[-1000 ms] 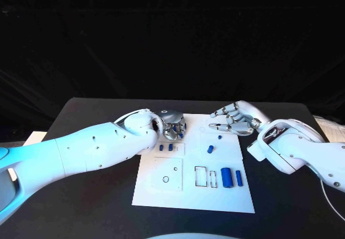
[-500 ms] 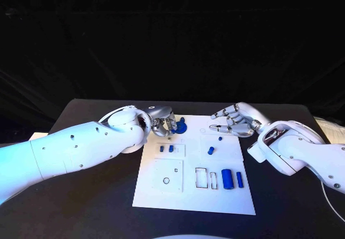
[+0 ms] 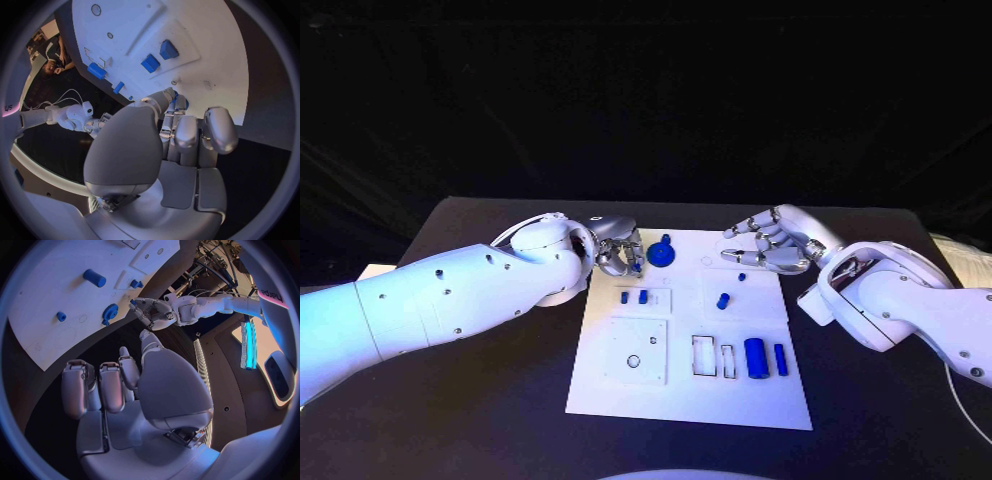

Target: Assemble the parts on the task board

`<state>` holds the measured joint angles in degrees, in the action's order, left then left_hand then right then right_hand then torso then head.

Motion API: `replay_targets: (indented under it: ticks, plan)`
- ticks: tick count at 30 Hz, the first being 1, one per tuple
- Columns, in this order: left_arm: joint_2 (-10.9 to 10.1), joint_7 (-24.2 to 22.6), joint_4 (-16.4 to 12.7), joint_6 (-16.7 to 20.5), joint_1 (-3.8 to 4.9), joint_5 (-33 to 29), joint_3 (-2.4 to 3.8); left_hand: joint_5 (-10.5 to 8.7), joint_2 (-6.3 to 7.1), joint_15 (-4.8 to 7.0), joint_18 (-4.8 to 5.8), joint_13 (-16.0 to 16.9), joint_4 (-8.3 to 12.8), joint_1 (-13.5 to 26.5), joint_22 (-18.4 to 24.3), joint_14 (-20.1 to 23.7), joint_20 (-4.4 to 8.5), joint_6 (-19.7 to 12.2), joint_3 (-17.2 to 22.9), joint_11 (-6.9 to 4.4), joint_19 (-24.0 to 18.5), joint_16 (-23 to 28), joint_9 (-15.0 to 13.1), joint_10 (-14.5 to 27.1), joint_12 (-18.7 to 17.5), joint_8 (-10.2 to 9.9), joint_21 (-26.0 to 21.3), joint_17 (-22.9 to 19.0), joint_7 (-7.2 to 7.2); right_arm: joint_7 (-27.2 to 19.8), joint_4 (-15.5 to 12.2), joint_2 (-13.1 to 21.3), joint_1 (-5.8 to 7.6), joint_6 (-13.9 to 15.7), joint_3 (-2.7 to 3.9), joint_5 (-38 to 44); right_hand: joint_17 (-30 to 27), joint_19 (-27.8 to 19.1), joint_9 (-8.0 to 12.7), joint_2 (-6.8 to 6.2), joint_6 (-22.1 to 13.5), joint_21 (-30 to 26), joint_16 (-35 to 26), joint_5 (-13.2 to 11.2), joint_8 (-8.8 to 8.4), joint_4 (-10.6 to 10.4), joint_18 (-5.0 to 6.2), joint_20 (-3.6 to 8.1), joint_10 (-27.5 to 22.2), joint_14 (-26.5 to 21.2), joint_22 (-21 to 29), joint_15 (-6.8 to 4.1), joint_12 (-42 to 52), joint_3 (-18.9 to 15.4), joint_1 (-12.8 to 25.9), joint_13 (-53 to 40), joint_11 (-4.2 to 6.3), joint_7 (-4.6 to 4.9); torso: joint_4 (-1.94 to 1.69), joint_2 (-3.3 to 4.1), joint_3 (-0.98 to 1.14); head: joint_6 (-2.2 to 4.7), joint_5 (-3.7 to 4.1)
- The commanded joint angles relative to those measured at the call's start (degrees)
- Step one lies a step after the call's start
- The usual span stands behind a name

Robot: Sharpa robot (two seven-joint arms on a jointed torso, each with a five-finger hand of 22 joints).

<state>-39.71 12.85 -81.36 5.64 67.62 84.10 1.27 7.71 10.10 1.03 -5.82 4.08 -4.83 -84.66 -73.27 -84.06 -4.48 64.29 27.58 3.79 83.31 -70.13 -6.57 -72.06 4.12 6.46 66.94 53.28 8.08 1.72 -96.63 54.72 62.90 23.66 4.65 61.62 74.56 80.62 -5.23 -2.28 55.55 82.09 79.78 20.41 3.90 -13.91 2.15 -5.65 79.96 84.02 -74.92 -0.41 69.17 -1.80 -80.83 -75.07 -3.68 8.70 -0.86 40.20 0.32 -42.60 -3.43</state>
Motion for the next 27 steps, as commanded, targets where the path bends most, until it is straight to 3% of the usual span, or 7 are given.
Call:
replay_targets:
  ticks: [1, 27]
  plan:
    - [0.1, 0.7, 0.1, -2.6, 0.01, 0.8, -0.06, -0.23, -0.01, 0.07, 0.86, 0.0, 0.0, 0.4, -0.1, -0.5, -0.1, 0.3, 0.4, 0.11, 0.3, -0.3, 0.1, -0.4, -0.4, -0.3, 0.0, -0.1, 0.01, -0.4, 0.0, 0.0, -0.07, -0.1, 0.0, 0.2, 0.1, -0.2, -0.1, 0.29, 0.1, -0.3, -0.2, 0.2, 0.03, 0.1, 1.09, 0.11, 0.1, 2.8, -2.2, -0.4, 0.0, -0.1, -0.3, -0.3, 0.26, -0.16, -0.07, -0.01, 0.06, -0.11, -0.04]
    - [2.1, 1.6, 1.9, -3.8, -0.15, 1.5, -0.7, -0.37, 0.05, 0.08, 0.84, 0.0, 0.0, 0.7, -0.1, -0.4, -0.1, 0.3, 0.4, 0.1, 0.3, -0.3, 0.1, -0.4, -0.4, -0.4, -0.1, -0.3, -0.01, -0.3, 0.0, -0.2, -0.1, -0.2, 0.0, 0.2, 0.1, -0.2, -0.1, 0.29, 0.1, -0.3, -0.2, 0.2, 0.03, 0.1, 1.09, 0.11, 0.1, 2.8, -2.2, -0.4, 0.0, -0.1, -0.3, -0.3, 0.26, -0.16, 0.06, 0.0, 0.03, -0.23, -0.3]
